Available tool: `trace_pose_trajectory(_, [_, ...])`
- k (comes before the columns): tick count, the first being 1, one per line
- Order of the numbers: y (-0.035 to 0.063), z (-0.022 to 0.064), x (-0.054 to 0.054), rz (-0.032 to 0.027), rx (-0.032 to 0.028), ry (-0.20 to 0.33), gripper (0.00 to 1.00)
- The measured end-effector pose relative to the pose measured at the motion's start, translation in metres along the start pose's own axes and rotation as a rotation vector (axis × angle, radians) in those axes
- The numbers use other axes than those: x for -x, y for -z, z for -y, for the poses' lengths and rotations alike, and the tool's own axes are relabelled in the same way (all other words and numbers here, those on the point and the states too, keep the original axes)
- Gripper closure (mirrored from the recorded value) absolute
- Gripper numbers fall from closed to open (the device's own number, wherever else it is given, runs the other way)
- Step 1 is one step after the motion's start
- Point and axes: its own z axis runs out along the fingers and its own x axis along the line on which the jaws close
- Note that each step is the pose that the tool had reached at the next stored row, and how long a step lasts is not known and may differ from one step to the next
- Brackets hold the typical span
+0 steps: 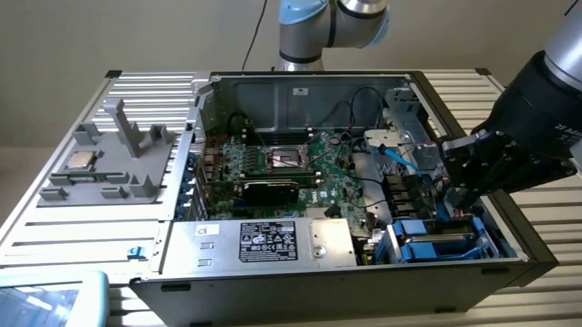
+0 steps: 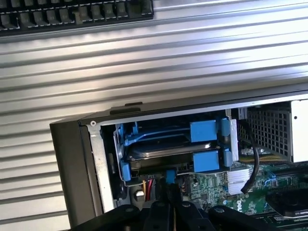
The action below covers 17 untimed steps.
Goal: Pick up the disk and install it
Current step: 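Insert the second disk wire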
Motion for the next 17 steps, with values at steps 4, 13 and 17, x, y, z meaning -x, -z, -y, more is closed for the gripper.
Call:
trace_pose_trajectory(4, [0.0031,0.0099,0.002,-0.0047,0.0195,-0.001,0.89])
trace_pose_trajectory(13, [0.0025,0.0260,0.005,-0.0081,0.0316,-0.001,0.89])
trace_pose_trajectory(17, [0.0025,0.0260,0.005,-0.0081,0.0316,-0.001,0.89])
